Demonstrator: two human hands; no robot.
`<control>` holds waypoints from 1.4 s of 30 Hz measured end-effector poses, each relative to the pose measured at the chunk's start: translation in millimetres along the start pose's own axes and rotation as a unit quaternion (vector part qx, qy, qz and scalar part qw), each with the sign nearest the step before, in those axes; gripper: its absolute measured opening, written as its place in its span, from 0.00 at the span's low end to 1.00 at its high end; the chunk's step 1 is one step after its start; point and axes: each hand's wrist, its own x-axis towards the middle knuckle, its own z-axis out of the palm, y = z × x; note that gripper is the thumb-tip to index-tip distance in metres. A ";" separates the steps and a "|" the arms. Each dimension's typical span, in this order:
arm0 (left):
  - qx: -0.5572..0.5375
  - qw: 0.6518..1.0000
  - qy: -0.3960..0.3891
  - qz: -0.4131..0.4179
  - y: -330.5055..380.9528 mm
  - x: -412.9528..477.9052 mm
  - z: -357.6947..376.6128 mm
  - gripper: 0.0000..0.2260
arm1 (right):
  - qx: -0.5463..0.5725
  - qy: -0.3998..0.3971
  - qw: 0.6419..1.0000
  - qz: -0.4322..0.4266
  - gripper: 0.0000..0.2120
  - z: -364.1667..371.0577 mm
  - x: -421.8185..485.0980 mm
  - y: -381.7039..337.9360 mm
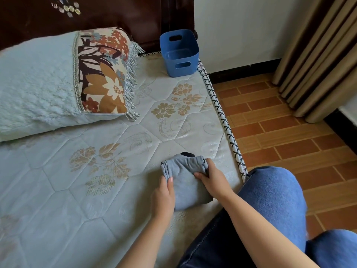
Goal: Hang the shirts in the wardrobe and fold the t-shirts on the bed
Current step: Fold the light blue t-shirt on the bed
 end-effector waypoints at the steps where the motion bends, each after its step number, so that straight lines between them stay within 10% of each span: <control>1: -0.001 1.000 -0.006 -0.013 0.8 4.1 1.4 0.13 | 0.009 0.001 1.000 0.016 0.12 -0.3 2.4 0.9; 9: -0.101 0.985 -0.013 -0.136 5.6 17.4 -0.4 0.14 | 0.280 -0.111 0.941 0.156 0.17 -9.2 0.2 8.1; 22: -0.072 0.995 0.047 -0.048 9.7 -1.6 6.6 0.18 | 0.030 -0.023 0.999 0.026 0.14 -0.7 -0.1 6.2; 35: 0.007 0.988 0.033 -0.151 8.6 4.2 8.9 0.08 | -0.102 0.060 0.991 0.055 0.14 4.6 -4.5 2.3; 38: 0.068 0.989 0.134 -0.018 6.8 4.2 5.8 0.15 | -0.245 0.165 0.949 -0.110 0.20 11.1 -4.0 1.8; 42: 0.135 0.958 0.100 0.234 1.6 7.6 22.2 0.19 | -0.373 0.040 0.893 -0.250 0.25 28.0 -4.7 3.1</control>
